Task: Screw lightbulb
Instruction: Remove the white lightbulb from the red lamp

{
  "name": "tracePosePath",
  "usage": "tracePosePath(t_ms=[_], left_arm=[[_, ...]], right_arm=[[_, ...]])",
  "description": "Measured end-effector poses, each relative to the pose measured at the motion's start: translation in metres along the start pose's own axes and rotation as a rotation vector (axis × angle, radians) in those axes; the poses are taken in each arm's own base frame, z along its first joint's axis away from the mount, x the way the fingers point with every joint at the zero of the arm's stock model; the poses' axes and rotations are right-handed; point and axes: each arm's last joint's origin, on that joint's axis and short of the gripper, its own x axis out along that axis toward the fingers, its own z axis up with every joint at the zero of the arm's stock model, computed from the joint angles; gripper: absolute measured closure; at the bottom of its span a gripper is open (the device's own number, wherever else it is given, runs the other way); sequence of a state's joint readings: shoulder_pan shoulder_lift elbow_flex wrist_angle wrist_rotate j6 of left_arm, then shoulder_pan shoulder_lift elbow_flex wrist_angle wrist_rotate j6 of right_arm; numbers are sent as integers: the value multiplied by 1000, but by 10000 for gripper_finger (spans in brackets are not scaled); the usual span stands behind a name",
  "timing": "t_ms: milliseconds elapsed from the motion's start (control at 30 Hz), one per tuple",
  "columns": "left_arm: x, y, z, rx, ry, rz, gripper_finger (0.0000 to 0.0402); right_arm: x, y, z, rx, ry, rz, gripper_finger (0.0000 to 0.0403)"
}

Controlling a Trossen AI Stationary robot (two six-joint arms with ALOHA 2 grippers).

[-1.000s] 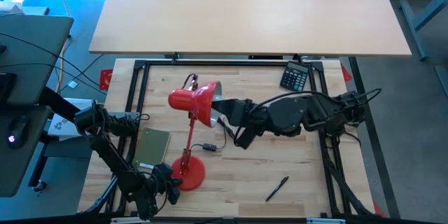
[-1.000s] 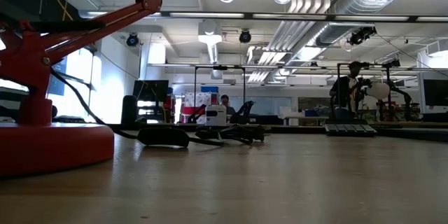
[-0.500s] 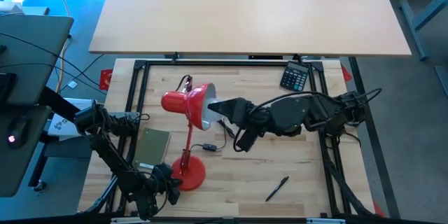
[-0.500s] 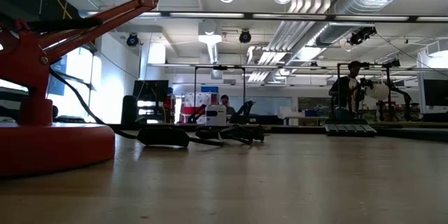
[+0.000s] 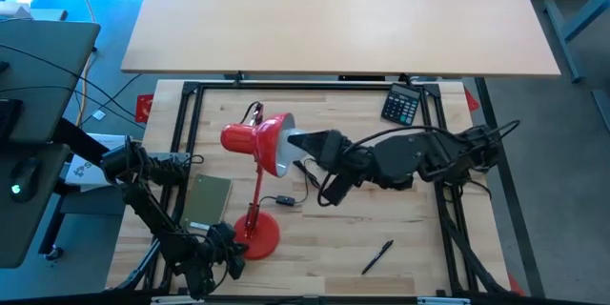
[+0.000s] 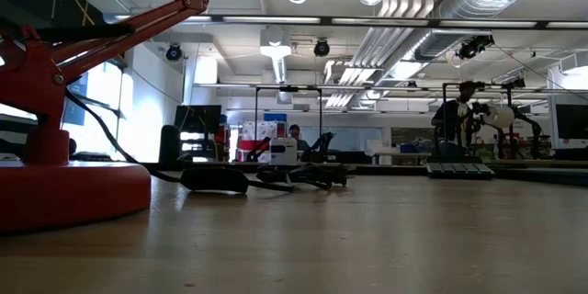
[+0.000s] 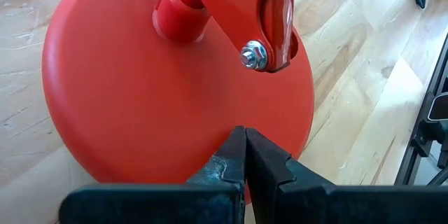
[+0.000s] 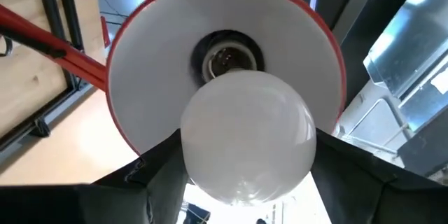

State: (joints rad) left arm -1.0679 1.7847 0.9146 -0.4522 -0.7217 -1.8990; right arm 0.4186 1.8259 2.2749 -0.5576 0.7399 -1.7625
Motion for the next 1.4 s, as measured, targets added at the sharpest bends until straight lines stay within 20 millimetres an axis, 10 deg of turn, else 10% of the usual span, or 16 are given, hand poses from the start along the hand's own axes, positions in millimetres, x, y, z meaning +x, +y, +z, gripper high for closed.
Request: tracePosePath(t_ms=[667, 1400], left_arm=[[-26, 5, -11, 7, 48, -49, 401], [-84, 19, 1, 101, 71, -125, 401]], right_arm=[[-69, -11, -5, 351, 80, 48, 148], [-79, -31, -2, 723, 55, -99, 148]])
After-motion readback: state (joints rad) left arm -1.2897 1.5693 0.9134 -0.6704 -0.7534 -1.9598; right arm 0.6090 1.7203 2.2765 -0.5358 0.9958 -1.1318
